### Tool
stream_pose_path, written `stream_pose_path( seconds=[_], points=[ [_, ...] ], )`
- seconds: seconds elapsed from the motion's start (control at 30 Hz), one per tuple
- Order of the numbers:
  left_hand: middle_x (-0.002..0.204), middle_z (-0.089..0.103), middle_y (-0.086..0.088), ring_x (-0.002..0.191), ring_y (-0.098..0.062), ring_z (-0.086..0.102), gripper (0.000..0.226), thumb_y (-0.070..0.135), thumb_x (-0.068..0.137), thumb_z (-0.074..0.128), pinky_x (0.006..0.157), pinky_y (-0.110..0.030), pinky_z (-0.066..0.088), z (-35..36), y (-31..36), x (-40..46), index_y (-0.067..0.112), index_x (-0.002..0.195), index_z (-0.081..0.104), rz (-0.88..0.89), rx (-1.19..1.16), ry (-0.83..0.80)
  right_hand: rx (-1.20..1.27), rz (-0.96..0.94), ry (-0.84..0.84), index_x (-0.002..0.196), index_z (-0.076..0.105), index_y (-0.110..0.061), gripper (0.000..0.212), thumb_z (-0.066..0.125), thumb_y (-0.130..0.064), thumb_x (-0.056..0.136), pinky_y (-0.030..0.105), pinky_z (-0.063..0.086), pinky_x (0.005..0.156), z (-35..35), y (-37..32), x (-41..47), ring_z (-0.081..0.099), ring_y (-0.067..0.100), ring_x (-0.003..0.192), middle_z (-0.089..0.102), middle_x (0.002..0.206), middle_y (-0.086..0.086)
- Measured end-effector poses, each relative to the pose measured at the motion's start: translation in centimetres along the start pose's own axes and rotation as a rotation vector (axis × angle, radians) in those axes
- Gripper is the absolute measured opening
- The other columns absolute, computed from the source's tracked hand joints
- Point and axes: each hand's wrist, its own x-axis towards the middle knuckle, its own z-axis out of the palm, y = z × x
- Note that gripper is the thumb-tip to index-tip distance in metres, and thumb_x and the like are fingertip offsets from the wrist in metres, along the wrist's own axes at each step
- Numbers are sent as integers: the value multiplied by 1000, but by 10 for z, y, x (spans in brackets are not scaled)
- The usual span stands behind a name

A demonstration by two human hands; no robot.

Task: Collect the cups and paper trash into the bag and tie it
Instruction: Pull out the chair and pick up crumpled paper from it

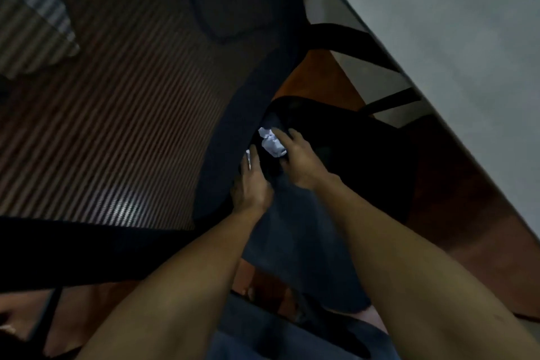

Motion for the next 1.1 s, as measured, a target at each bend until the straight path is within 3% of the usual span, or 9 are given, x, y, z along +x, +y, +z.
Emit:
stream_pose_path(
  seconds=[0.1, 0.2, 0.33, 0.43, 0.6, 0.8, 0.9, 1.0, 1.1],
  points=[
    [169, 12, -6, 149, -26, 29, 66, 8, 102, 41, 116, -40, 31, 11, -9, 11, 20, 162, 15, 28, 35, 71, -34, 0, -21, 156, 29, -40, 82, 57, -2, 89, 54, 44, 108, 27, 8, 26, 40, 41, 137, 32, 155, 18],
    [162, 30, -11, 142, -32, 40, 58, 2, 101, 40, 112, -42, 37, 18, -15, 23, 13, 157, 32, -4, -48, 71, -47, -33, 75, 154, 26, -49, 79, 55, -6, 94, 50, 52, 92, 43, 16, 30, 54, 32, 111, 52, 125, 11],
    [139, 52, -13, 122, -29, 56, 45, 11, 102, 47, 101, -42, 48, 12, -1, 13, 13, 147, 42, 91, -38, 139, 110, 29, 226, 154, 37, -33, 63, 54, -8, 99, 37, 49, 97, 22, 16, 3, 58, 28, 105, 56, 116, 13],
    [141, 51, -7, 114, -30, 61, 46, 18, 104, 49, 86, -43, 51, -24, 30, -13, 20, 149, 39, 78, -16, 83, 146, 111, 267, 156, 34, -29, 64, 55, -9, 99, 35, 49, 98, -18, 6, -35, 59, 27, 110, 56, 122, 14],
    [157, 39, 0, 127, -27, 55, 57, 21, 104, 47, 100, -44, 48, -116, 91, -63, 27, 156, 26, 193, -78, -6, 140, 219, 351, 154, 29, -30, 65, 59, -16, 98, 47, 53, 89, -104, -39, -119, 60, 30, 104, 59, 114, 14],
    [109, 63, -4, 92, -30, 62, 28, 18, 100, 53, 75, -41, 49, -215, 164, -122, 26, 124, 41, 427, -130, -109, 232, 374, 533, 149, 33, -28, 52, 51, -32, 101, 46, 50, 89, -197, -99, -233, 56, 23, 103, 58, 118, 2],
    [103, 62, -3, 90, -28, 62, 26, 15, 98, 55, 77, -45, 53, -240, 201, -150, 25, 120, 44, 597, -142, -169, 250, 463, 650, 150, 33, -26, 55, 49, -38, 99, 44, 47, 95, -231, -112, -286, 54, 26, 116, 57, 133, 3],
    [102, 65, -5, 90, -29, 62, 30, 17, 94, 60, 78, -41, 52, -246, 242, -178, 21, 122, 48, 702, -145, -223, 275, 521, 802, 134, 49, -25, 46, 53, -43, 92, 45, 52, 90, -256, -110, -334, 62, 29, 113, 65, 124, 2],
    [97, 66, -2, 89, -27, 63, 35, 18, 89, 66, 73, -31, 44, -237, 283, -207, 19, 122, 54, 805, -156, -289, 290, 565, 933, 132, 49, -19, 43, 63, -31, 93, 40, 52, 85, -276, -103, -381, 64, 27, 106, 67, 120, 5]
  ],
)
